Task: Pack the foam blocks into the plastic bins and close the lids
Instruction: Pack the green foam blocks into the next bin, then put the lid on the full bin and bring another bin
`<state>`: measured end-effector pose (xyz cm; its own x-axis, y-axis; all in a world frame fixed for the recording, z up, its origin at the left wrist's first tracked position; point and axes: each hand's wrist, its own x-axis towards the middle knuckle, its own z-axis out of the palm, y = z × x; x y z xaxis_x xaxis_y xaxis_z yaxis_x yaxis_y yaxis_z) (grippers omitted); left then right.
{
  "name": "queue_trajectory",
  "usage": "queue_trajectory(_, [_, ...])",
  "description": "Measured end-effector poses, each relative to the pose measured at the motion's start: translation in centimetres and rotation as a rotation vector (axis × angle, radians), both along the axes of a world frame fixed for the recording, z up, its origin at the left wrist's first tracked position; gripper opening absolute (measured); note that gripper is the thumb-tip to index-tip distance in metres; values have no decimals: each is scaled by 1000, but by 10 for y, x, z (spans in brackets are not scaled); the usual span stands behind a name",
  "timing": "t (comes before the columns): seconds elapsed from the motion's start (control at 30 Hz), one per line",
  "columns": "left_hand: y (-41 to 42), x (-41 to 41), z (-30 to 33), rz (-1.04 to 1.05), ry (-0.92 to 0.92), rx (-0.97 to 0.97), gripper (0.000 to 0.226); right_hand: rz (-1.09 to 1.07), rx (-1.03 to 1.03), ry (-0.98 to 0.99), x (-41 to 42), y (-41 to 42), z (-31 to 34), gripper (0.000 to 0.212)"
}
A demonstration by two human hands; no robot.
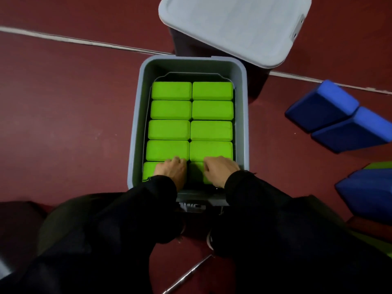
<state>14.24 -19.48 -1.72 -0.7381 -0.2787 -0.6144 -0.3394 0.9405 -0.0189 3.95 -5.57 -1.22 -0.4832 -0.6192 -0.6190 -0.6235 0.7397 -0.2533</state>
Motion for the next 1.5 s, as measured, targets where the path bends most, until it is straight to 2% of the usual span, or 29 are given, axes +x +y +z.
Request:
queue_trajectory(0.13, [-5,15,-30,165,-45,136,34,-77,-42,-62,26,5,-27,16])
queue_trajectory(0.3, [-6,15,-57,118,9,106,32,-108,-19,31,44,0,-36,36])
queue_trajectory(0.5, [-5,23,-55,64,88,66,32,-117,30,15,43,-6,-34,40])
queue_trajectory(0.6, [-9,24,-49,84,78,96,30,-138,27,-45,33,-9,-29,33])
queue_trajectory(0.7, [-6,26,-28,230,137,167,26,-207,12,44,30,-17,-19,25])
queue_trajectory(0.8, [0,39,1,337,203,171,24,-245,-103,82,47,-27,-5,23])
queue_trajectory(0.97, [8,86,57,458,325,107,24,-100,-260,58,81,-42,30,19])
queue_trajectory(1.3, [-15,209,191,618,621,-82,22,107,-541,77,172,-79,158,17])
queue_trajectory(1.5, [-29,295,229,760,743,-124,24,158,-652,49,254,-98,214,15])
